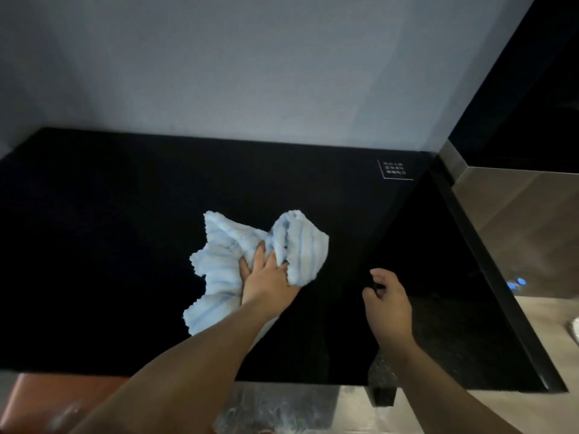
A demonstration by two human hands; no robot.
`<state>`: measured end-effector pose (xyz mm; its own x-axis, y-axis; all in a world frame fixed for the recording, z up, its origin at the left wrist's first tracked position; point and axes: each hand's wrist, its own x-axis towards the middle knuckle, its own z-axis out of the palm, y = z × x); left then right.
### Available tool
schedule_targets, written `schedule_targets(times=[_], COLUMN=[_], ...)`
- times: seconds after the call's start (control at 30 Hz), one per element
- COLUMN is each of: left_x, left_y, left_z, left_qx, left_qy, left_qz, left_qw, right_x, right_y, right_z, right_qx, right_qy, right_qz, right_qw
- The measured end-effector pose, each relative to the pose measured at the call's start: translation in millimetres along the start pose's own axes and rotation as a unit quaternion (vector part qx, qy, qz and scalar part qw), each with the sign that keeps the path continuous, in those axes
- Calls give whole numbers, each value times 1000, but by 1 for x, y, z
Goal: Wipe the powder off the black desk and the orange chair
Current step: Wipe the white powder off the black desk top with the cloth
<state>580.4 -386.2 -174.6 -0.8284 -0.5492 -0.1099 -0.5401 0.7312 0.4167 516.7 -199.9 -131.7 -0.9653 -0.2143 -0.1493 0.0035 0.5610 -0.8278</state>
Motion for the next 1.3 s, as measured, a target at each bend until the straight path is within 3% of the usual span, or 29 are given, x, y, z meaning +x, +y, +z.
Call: schedule_targets(times=[0.13,0.37,0.5,0.77,0.97,1.1,1.23,1.3], left_x=[-52,-132,-153,-170,-163,-173,-191,-204], left_y=[69,175,208,225,194,166,140,126], left_z=[36,86,82,52,9,-9,-31,-43], left_qx=[71,51,63,-130,-355,-496,-610,-620], left_qy=[4,-110,-169,-336,-273,-228,-200,-198], left_qz=[64,218,235,137,50,-39,-110,-107], left_qw=[995,969,955,923,893,837,759,752], right_x=[-20,-57,-63,-73,-91,-116,-151,-167], right_y=[34,107,122,114,89,65,47,39], right_z=[-53,-144,-169,-194,-183,-155,-119,-103], right_qx=[11,25,15,-21,39,121,222,235], right_qy=[9,65,71,77,57,-41,-185,-217], right_qz=[-19,3,25,14,-46,-85,-56,-62], right_qw=[1000,998,997,997,997,988,956,945])
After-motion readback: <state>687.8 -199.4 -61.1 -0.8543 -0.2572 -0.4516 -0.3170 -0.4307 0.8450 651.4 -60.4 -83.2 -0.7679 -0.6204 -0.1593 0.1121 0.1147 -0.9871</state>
